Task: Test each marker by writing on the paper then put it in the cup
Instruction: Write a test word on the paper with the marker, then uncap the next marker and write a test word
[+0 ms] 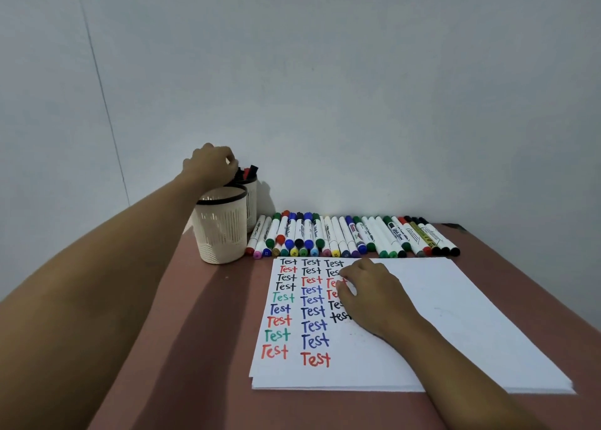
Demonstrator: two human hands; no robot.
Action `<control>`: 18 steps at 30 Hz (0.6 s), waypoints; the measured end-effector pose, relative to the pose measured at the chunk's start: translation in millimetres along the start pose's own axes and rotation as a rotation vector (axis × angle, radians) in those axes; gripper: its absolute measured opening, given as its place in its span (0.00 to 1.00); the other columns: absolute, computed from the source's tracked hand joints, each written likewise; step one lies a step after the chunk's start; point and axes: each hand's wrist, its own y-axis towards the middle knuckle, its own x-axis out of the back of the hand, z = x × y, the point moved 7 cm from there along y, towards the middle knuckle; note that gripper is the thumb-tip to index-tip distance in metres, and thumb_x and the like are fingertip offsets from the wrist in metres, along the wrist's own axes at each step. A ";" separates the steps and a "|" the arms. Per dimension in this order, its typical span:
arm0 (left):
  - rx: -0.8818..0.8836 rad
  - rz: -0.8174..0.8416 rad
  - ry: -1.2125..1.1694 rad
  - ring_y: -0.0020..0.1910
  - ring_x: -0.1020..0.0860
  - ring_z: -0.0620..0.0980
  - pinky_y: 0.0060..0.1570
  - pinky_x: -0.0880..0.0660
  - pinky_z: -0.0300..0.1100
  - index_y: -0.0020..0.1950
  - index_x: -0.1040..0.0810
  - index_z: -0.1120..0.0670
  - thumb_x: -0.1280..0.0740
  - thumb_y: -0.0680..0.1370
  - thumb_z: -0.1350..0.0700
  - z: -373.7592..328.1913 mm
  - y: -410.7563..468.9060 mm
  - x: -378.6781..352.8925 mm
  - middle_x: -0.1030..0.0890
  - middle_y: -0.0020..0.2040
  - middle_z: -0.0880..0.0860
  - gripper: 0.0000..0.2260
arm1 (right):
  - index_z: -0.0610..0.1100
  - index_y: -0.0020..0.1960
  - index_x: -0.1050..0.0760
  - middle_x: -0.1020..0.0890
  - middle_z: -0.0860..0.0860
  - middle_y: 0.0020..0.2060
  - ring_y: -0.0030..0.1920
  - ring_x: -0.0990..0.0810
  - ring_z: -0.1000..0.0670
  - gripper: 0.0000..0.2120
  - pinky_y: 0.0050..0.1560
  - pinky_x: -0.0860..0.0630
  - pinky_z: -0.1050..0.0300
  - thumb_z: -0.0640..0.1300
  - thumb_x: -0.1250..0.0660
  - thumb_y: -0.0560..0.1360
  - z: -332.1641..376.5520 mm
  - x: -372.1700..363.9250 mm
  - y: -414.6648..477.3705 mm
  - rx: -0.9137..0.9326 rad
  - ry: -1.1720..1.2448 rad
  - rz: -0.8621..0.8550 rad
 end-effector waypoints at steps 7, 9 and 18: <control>-0.235 -0.180 -0.268 0.53 0.25 0.54 0.52 0.30 0.44 0.56 0.21 0.57 0.41 0.79 0.55 -51.0 -45.3 32.7 0.21 0.54 0.57 0.12 | 0.47 0.69 0.29 0.28 0.50 0.66 0.65 0.31 0.48 0.19 0.65 0.33 0.53 0.51 0.45 0.81 0.3 0.5 -1.0 -0.009 0.004 0.005; -0.295 -0.217 -0.330 0.50 0.25 0.52 0.48 0.32 0.40 0.56 0.21 0.59 0.41 0.80 0.56 -70.4 -74.6 36.0 0.21 0.51 0.56 0.12 | 0.46 0.69 0.29 0.28 0.49 0.66 0.65 0.31 0.48 0.19 0.65 0.33 0.53 0.50 0.45 0.81 0.9 0.9 -1.3 -0.006 0.003 0.006; -0.303 0.187 -0.228 0.53 0.25 0.51 0.54 0.28 0.45 0.60 0.23 0.56 0.41 0.80 0.53 -65.1 -165.6 -72.2 0.23 0.57 0.55 0.13 | 0.45 0.69 0.30 0.29 0.47 0.66 0.66 0.32 0.46 0.19 0.64 0.33 0.52 0.50 0.46 0.81 3.8 -1.3 -1.1 -0.010 -0.045 0.051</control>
